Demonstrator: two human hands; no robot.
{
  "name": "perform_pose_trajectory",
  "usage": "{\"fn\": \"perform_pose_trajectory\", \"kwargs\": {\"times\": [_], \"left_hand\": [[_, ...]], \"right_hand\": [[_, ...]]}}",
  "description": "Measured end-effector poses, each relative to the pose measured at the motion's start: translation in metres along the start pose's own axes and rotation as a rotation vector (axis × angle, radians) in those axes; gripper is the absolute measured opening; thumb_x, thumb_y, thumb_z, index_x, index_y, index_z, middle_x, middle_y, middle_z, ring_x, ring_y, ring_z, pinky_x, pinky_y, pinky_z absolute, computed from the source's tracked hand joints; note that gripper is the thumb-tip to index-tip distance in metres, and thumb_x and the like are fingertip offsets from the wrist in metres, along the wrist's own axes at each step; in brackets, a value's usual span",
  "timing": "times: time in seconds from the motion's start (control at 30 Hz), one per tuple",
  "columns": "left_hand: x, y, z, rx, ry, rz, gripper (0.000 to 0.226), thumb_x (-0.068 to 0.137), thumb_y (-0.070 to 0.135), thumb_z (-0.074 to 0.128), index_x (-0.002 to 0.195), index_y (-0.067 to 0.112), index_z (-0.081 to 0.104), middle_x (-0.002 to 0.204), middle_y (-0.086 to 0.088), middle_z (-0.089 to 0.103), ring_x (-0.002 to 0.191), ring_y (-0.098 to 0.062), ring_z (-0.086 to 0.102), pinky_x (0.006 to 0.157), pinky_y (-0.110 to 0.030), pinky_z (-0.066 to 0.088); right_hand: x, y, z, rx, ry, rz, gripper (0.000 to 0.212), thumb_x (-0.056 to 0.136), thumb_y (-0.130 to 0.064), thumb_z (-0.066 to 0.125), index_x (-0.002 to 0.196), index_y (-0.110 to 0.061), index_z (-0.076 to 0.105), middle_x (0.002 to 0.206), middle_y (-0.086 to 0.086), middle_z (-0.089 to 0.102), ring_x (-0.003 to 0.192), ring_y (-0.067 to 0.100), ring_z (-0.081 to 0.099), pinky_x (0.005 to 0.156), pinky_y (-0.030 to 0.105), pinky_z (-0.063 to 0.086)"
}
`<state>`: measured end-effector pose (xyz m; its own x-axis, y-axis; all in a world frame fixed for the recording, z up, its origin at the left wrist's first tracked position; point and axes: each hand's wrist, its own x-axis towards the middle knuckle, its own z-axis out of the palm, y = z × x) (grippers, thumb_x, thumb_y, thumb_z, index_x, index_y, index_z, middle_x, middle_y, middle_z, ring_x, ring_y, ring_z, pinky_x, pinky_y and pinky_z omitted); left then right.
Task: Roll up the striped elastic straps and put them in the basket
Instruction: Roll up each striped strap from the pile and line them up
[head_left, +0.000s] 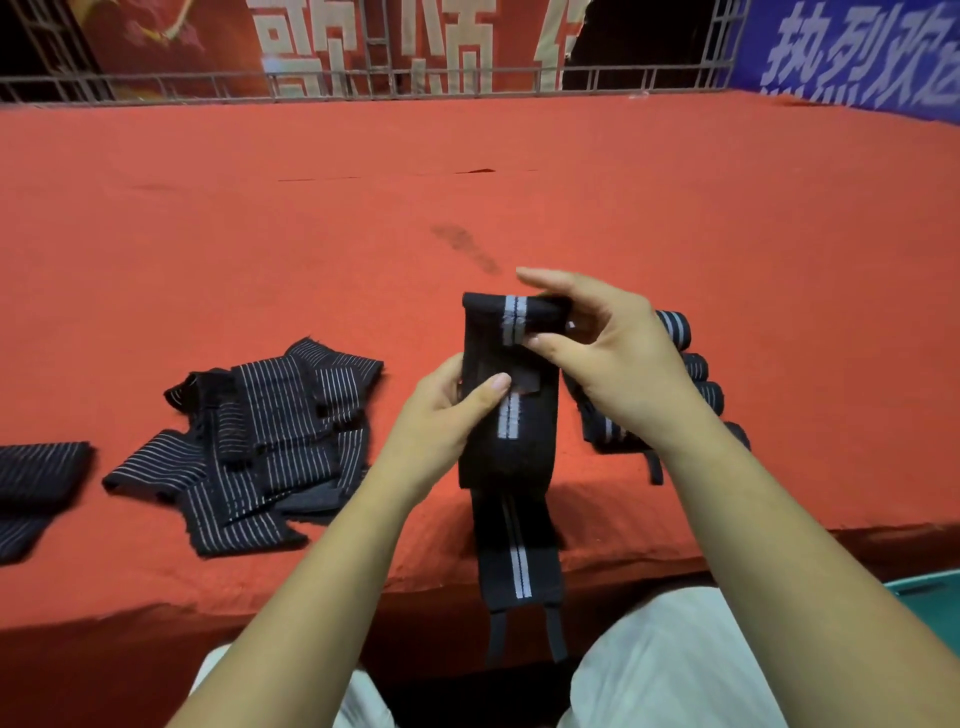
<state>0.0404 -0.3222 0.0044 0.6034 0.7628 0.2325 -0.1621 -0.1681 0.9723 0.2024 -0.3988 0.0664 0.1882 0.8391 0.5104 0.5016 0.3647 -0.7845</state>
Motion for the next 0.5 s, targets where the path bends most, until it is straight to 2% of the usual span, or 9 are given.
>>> {"fn": "perform_pose_trajectory", "kwargs": {"times": [0.1,0.2,0.27,0.37,0.43,0.5], "left_hand": [[0.001,0.006,0.001,-0.033,-0.002,0.015,0.026,0.096,0.018,0.061,0.119,0.007,0.063,0.106,-0.005,0.072,0.101,-0.017,0.065,0.091,-0.036,0.052],[0.000,0.013,0.004,-0.096,0.029,-0.005,0.035,0.089,0.038,0.066,0.116,0.015,0.068,0.112,-0.005,0.073,0.108,-0.022,0.066,0.095,-0.038,0.050],[0.000,0.013,0.005,-0.122,0.064,-0.011,0.047,0.086,0.047,0.064,0.117,0.013,0.068,0.116,-0.009,0.072,0.113,-0.025,0.066,0.100,-0.043,0.048],[0.001,0.012,0.003,-0.156,0.093,-0.002,0.037,0.092,0.034,0.062,0.119,0.010,0.065,0.114,-0.011,0.071,0.110,-0.025,0.065,0.102,-0.048,0.046],[0.003,0.013,-0.001,-0.163,0.074,0.018,0.034,0.091,0.024,0.062,0.121,0.009,0.061,0.113,-0.013,0.069,0.108,-0.027,0.062,0.102,-0.051,0.045],[0.003,0.015,-0.005,-0.132,0.033,0.058,0.033,0.091,0.016,0.061,0.124,0.011,0.058,0.114,-0.012,0.068,0.109,-0.027,0.061,0.101,-0.049,0.047]], "right_hand": [[-0.001,0.004,0.005,-0.048,0.038,-0.071,0.040,0.083,0.008,0.067,0.114,-0.017,0.073,0.109,-0.006,0.071,0.107,0.006,0.064,0.094,0.021,0.048],[-0.006,0.008,0.013,-0.060,0.037,-0.146,0.043,0.075,0.017,0.060,0.104,-0.011,0.074,0.107,-0.001,0.069,0.108,0.012,0.063,0.097,0.025,0.047],[-0.010,0.011,0.018,-0.029,0.013,-0.132,0.047,0.072,0.018,0.056,0.101,-0.015,0.074,0.111,0.001,0.067,0.113,0.013,0.061,0.101,0.027,0.046],[-0.013,0.013,0.020,0.075,-0.057,-0.043,0.039,0.079,0.006,0.062,0.104,-0.023,0.071,0.121,0.003,0.063,0.121,0.014,0.058,0.105,0.029,0.044],[-0.013,0.012,0.018,0.154,-0.074,0.039,0.030,0.086,-0.007,0.070,0.113,-0.020,0.068,0.123,0.006,0.063,0.118,0.016,0.061,0.102,0.032,0.049],[-0.012,0.011,0.013,0.137,-0.059,0.105,0.041,0.087,-0.013,0.075,0.126,-0.020,0.062,0.122,0.004,0.065,0.109,0.018,0.066,0.097,0.035,0.054]]}}
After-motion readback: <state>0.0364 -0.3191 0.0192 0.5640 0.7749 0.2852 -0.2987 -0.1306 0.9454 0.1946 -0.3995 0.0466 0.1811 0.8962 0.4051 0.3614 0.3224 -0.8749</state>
